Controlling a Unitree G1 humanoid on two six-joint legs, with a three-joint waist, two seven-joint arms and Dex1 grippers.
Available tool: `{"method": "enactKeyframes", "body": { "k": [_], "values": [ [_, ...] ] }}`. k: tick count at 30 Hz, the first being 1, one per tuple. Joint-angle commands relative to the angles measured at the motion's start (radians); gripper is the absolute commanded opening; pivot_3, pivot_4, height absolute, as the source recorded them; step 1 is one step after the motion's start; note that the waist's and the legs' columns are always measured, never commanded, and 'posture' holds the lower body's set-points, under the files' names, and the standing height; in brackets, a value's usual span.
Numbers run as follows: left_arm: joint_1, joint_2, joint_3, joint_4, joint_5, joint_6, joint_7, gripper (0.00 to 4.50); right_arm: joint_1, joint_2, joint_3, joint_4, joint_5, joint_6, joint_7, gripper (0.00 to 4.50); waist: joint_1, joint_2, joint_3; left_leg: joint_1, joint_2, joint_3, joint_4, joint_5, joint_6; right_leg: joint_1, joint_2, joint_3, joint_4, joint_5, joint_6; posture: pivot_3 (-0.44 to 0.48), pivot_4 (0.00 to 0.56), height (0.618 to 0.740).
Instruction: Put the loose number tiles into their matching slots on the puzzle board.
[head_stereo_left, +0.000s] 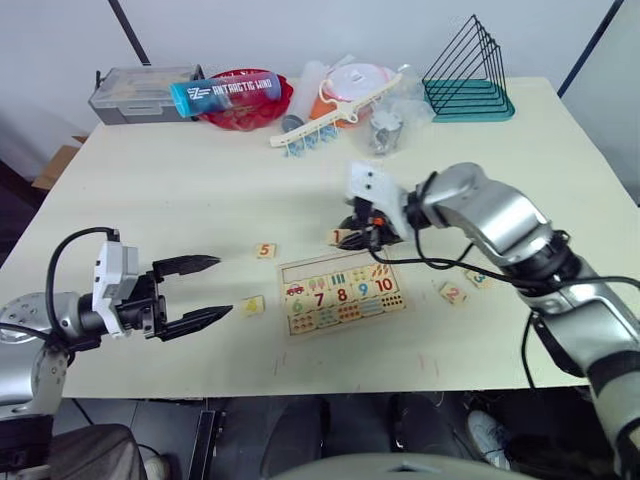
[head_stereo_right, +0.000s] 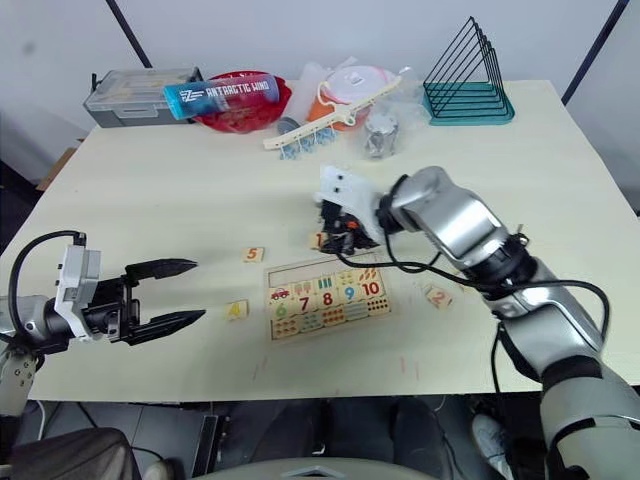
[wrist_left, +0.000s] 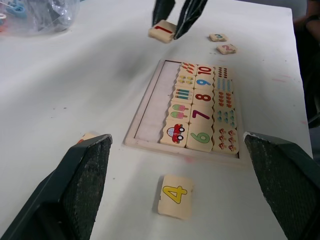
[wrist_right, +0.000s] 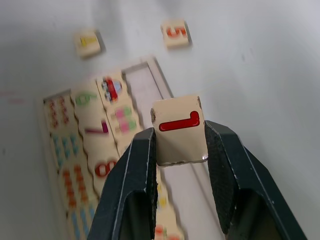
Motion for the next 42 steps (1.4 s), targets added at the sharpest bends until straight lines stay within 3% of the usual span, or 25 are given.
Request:
{"method": "enactKeyframes", "body": {
  "k": [1, 9, 20, 42],
  "values": [
    [-0.002, 0.018, 0.029, -0.005, -0.003, -0.011, -0.009, 4.50, -0.074, 0.078, 0.031, 0.081, -0.036, -0.011, 0.012, 0.84, 0.000, 0.000, 0.000, 0.000, 0.000, 0.000, 0.000, 0.000, 0.000, -0.001, 0.000, 0.000, 0.000, 0.000, 0.000, 0.000, 0.150, 0.740],
    [-0.006, 0.014, 0.032, 0.010, 0.009, -0.032, -0.019, 4.50, -0.182, 0.231, 0.104, 0.284, -0.108, -0.044, 0.074, 0.84, -0.015, 0.000, 0.000, -0.001, -0.001, 0.000, -0.001, 0.001, -0.003, -0.002, 0.000, -0.002, 0.000, 0.000, -0.001, 0.000, 0.150, 0.740],
    [0.022, 0.026, 0.052, 0.026, 0.024, -0.037, -0.016, 4.50, -0.208, 0.373, 0.175, 0.456, -0.230, -0.098, 0.097, 0.84, -0.021, 0.000, 0.000, -0.001, 0.000, 0.002, -0.005, 0.004, -0.007, -0.006, 0.000, -0.002, 0.001, 0.001, -0.002, 0.000, 0.150, 0.740],
    [0.045, 0.033, 0.070, 0.032, 0.018, 0.002, 0.022, 4.50, -0.190, 0.471, 0.169, 0.614, -0.372, -0.238, 0.161, 0.84, -0.022, 0.002, 0.002, -0.002, 0.000, 0.003, -0.009, 0.007, -0.011, -0.009, 0.000, -0.003, 0.002, 0.002, -0.003, 0.000, 0.150, 0.740]
  ]
}}
